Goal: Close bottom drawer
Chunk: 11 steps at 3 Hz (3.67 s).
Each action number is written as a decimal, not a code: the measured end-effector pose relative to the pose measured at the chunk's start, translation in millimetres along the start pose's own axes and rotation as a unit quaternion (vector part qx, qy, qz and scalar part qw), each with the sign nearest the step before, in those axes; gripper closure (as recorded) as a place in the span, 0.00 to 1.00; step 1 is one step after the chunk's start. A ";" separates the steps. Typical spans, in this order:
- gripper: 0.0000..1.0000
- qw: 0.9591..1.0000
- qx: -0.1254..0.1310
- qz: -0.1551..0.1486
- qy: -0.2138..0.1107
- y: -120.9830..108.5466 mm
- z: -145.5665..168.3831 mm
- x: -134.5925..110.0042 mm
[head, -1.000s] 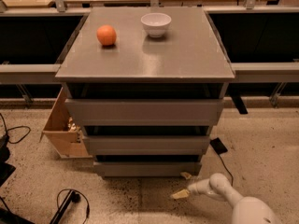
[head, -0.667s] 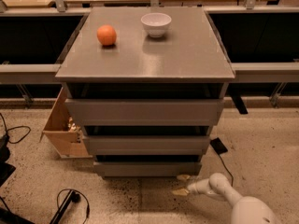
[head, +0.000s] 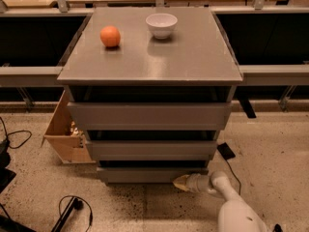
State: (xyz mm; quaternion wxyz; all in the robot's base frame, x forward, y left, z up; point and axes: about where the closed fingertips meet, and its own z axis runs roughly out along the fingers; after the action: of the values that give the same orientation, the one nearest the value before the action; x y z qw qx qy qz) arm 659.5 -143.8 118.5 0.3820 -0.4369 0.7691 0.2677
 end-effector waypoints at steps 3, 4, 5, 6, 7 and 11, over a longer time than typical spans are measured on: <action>1.00 1.000 -0.006 -0.006 0.007 6.5 0.2 -2.0; 1.00 0.998 0.042 -0.032 0.039 -20.5 -58.4 -11.5; 1.00 0.984 0.134 -0.053 0.108 -67.7 -168.7 -11.6; 1.00 0.954 0.213 -0.087 0.194 -101.3 -270.8 -19.0; 1.00 0.945 0.230 -0.092 0.212 -101.8 -302.8 -44.6; 1.00 0.906 0.250 -0.105 0.326 -73.7 -414.2 -103.8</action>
Offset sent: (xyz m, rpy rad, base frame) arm 0.0043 0.0031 0.0000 0.0057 -0.0047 -0.0018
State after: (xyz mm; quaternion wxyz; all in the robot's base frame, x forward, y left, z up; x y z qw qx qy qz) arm 611.5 -439.2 432.0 0.2321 -0.4681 0.8423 -0.1324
